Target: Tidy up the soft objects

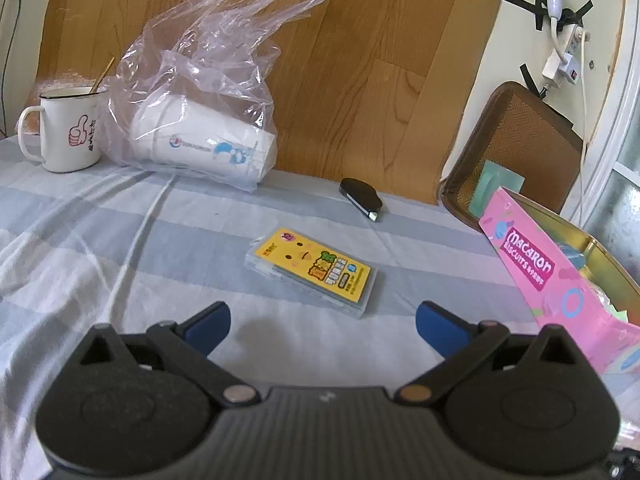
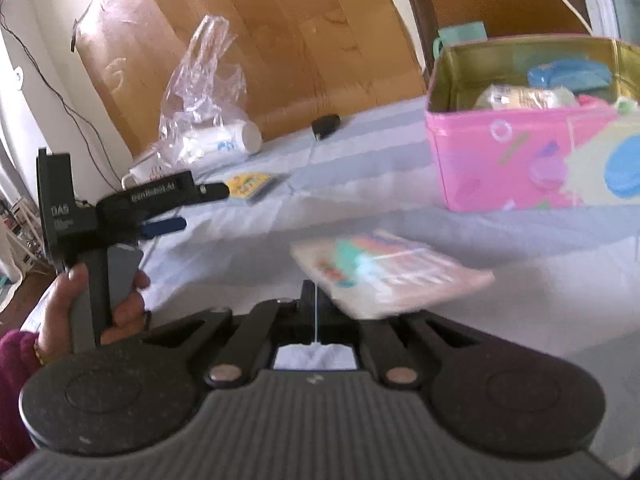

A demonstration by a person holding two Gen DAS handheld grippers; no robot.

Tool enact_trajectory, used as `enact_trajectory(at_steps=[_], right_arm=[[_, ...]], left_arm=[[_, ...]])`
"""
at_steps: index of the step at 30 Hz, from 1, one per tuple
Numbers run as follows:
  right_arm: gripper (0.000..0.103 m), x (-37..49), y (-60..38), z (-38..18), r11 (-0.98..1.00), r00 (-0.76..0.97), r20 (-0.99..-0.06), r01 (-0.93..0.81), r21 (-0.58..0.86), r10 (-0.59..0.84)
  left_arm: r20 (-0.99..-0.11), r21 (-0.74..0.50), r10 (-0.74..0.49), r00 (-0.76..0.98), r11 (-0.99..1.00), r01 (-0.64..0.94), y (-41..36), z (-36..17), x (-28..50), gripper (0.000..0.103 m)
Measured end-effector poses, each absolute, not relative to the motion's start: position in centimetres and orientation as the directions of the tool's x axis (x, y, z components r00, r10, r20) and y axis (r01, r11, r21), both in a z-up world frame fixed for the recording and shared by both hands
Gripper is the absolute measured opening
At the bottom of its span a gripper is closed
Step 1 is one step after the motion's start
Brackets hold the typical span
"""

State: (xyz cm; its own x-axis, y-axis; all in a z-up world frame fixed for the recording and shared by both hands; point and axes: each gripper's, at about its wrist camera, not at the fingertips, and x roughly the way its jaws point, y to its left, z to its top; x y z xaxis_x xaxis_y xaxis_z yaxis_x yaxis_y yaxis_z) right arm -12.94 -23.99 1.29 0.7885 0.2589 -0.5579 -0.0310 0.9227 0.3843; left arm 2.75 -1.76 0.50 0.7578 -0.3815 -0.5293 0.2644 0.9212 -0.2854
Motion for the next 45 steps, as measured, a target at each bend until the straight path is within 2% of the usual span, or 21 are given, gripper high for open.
enact_trajectory(at_steps=[5, 10, 17, 22, 24, 28, 32, 36, 41, 43, 45], right_arm=[[0.011, -14.2, -25.1, 1.0, 0.915, 0.770, -0.560, -0.072, 0.398, 0.304], [0.030, -16.0, -25.4, 1.2, 0.920, 0.775, -0.537, -0.140, 0.367, 0.333], [0.036, -17.6, -25.5, 2.3, 0.928, 0.823, -0.464, -0.190, 0.319, 0.328], [0.043, -18.4, -26.6, 2.8, 0.936, 0.868, -0.408, -0.160, 0.313, 0.284], [0.050, -18.8, -27.2, 2.7, 0.939, 0.879, -0.399, -0.137, 0.314, 0.262], [0.059, -19.4, -27.3, 2.2, 0.970, 0.892, -0.420, -0.070, 0.233, 0.165], [0.067, -19.8, -27.4, 1.1, 0.985, 0.884, -0.450, -0.064, 0.158, 0.129], [0.069, -19.4, -27.1, 0.0, 0.993, 0.871, -0.480, -0.063, 0.097, 0.102], [0.072, -18.2, -26.9, -0.6, 0.999, 0.865, -0.499, -0.049, 0.018, 0.052], [0.073, -17.6, -26.7, -0.7, 0.998, 0.869, -0.492, -0.057, 0.007, 0.053], [0.070, -17.1, -26.2, -0.8, 0.997, 0.874, -0.481, -0.071, 0.013, 0.069]], left_arm=[[-0.535, -0.272, -0.373, 0.758, 0.926, 0.263, -1.9, 0.5, 2.8, 0.102], [-0.540, -0.252, -0.365, 0.759, 0.930, 0.268, -2.2, 0.5, 2.7, 0.102], [-0.544, -0.228, -0.353, 0.761, 0.935, 0.270, -2.5, 0.5, 2.5, 0.102], [-0.548, -0.218, -0.363, 0.754, 0.932, 0.290, -2.8, 0.4, 2.5, 0.102], [-0.549, -0.214, -0.371, 0.749, 0.929, 0.303, -2.9, 0.5, 2.5, 0.102], [-0.555, -0.210, -0.400, 0.729, 0.916, 0.343, -3.5, 0.6, 1.9, 0.102], [-0.553, -0.264, -0.501, 0.666, 0.863, 0.430, -5.2, 1.0, 0.1, 0.097], [-0.553, -0.241, -0.594, 0.584, 0.786, 0.570, -8.4, 2.0, -2.3, 0.096], [-0.621, -0.263, -0.643, 0.449, 0.710, 0.653, -12.9, 1.3, -3.2, 0.095], [-0.633, -0.297, -0.664, 0.398, 0.683, 0.667, -14.3, 0.7, -3.4, 0.102], [-0.632, -0.253, -0.666, 0.396, 0.660, 0.707, -15.8, 0.4, -4.5, 0.101]])
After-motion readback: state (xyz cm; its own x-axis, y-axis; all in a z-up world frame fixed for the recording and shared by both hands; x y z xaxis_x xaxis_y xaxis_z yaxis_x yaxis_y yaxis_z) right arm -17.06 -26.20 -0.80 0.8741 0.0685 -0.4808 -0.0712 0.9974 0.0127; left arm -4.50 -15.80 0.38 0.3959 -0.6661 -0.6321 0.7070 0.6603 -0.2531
